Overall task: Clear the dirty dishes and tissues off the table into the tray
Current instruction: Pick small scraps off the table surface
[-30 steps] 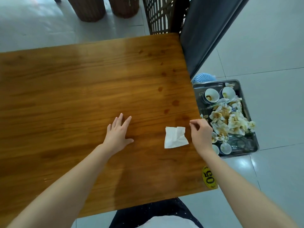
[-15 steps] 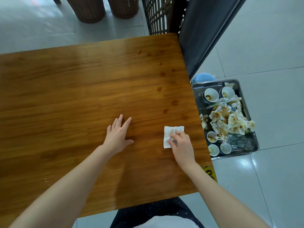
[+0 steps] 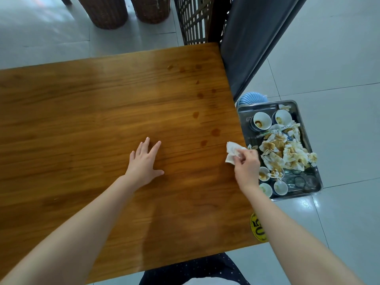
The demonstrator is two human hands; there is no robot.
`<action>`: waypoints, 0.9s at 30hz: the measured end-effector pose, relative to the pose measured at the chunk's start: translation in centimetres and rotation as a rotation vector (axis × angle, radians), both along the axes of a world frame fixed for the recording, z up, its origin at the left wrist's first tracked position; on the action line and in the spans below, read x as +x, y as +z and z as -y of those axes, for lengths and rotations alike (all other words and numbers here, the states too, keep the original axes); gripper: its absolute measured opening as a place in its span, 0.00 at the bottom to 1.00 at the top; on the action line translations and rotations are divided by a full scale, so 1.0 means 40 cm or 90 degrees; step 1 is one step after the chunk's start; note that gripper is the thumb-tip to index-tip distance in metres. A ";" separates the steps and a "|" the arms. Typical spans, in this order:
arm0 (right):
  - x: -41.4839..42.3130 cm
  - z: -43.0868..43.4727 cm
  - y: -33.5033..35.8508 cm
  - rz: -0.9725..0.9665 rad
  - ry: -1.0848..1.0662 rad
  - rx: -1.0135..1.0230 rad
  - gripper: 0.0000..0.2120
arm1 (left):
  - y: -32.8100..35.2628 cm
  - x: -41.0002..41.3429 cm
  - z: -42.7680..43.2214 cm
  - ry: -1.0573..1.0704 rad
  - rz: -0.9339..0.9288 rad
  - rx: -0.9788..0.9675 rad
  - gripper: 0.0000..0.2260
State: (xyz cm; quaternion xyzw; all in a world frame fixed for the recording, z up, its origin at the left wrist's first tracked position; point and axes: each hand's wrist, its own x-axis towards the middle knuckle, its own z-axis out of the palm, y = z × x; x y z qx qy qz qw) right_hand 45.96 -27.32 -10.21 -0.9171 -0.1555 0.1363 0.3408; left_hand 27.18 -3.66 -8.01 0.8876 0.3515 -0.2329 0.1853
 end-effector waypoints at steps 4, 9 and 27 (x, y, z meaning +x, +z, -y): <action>0.059 -0.017 0.001 -0.007 -0.005 -0.008 0.13 | 0.006 0.036 -0.031 -0.002 0.005 0.008 0.45; 0.056 -0.009 -0.013 0.023 0.026 -0.027 0.08 | 0.009 0.062 -0.059 -0.006 0.013 0.009 0.44; -0.091 -0.025 0.003 0.046 0.193 -0.051 0.07 | -0.009 0.105 -0.145 -0.073 -0.036 0.004 0.55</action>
